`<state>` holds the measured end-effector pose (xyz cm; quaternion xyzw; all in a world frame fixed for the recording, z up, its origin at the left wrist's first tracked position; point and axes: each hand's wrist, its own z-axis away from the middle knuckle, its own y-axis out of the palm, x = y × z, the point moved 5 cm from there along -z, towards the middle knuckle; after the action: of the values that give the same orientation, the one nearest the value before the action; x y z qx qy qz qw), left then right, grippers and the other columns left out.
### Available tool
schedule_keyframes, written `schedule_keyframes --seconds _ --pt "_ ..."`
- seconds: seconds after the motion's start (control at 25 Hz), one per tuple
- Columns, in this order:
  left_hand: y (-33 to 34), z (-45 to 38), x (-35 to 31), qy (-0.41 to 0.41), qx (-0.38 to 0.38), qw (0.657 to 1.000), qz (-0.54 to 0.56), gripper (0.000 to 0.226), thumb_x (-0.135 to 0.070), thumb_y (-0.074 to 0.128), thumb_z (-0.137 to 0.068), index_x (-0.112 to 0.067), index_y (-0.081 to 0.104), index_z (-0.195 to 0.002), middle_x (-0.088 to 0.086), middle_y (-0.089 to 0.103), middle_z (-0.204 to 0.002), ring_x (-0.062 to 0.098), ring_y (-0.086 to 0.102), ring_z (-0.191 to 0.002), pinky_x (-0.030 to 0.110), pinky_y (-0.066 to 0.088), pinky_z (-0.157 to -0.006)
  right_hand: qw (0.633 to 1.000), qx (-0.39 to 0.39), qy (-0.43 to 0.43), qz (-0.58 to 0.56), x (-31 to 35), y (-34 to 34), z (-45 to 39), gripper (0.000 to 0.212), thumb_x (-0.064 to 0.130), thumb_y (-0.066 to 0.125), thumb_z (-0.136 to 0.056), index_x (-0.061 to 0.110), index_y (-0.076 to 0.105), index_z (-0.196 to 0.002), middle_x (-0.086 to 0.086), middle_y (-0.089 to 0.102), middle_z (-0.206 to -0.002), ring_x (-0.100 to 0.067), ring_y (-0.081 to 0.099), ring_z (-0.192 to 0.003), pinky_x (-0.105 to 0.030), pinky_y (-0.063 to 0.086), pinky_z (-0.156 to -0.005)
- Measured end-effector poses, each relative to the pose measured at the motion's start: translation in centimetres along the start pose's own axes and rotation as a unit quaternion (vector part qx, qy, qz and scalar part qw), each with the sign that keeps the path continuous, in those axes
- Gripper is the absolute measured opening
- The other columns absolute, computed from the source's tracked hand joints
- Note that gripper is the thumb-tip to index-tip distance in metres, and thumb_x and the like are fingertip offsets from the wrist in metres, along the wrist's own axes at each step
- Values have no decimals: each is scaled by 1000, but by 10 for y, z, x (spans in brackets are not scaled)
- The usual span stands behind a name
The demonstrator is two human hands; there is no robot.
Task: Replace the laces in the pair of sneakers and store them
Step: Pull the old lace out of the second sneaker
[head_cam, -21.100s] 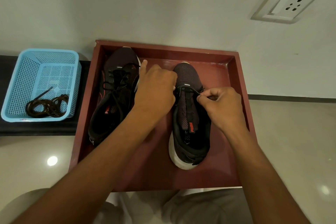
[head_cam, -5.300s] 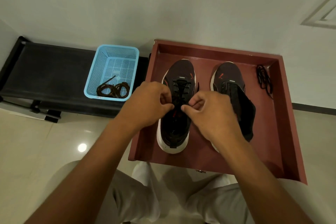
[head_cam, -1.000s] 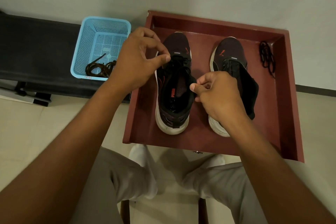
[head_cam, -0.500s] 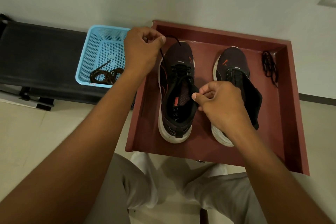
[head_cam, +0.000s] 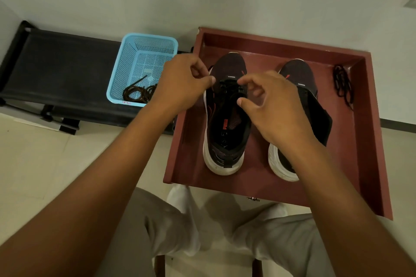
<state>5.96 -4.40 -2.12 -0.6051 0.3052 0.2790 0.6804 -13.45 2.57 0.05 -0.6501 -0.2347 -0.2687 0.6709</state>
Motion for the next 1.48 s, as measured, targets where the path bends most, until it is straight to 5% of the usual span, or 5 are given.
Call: schedule_keyframes --seconds 0.16,0.88,1.08,1.28,1.48 --pt "9 44 0 -68 140 988 -8 27 -40 84 -83 -15 73 -81 4 74 -71 19 74 -67 46 64 -73 996 47 -57 39 0 14 -8 34 23 75 -93 29 72 -126 9 61 -124 -11 51 -121 -22 37 -100" --pt "24 62 29 -148 59 980 119 21 -12 62 -98 -1 73 -84 22 74 -83 34 75 -77 55 63 -73 998 -18 -56 10 -14 38 -3 39 -6 64 -89 23 71 -115 6 63 -121 -17 58 -117 -32 50 -102" --pt "27 63 30 -172 98 964 178 20 -13 61 -101 -3 73 -89 21 74 -92 31 75 -88 46 64 -79 996 -25 -83 33 -2 40 -3 29 10 75 -88 23 74 -114 6 59 -112 -17 51 -115 -18 36 -93" --pt "28 60 29 -159 106 965 179 20 -14 62 -100 -1 74 -91 25 72 -93 31 75 -88 43 64 -78 989 -62 -129 31 12 52 -5 11 23 79 -88 18 81 -97 3 64 -99 -20 53 -105 -35 47 -91" --pt "29 59 31 -176 106 960 189 18 -13 63 -100 -4 74 -88 15 74 -85 28 76 -85 48 64 -81 989 -69 -126 23 8 43 -9 4 21 75 -89 18 78 -88 6 63 -98 -16 53 -104 -23 40 -91"
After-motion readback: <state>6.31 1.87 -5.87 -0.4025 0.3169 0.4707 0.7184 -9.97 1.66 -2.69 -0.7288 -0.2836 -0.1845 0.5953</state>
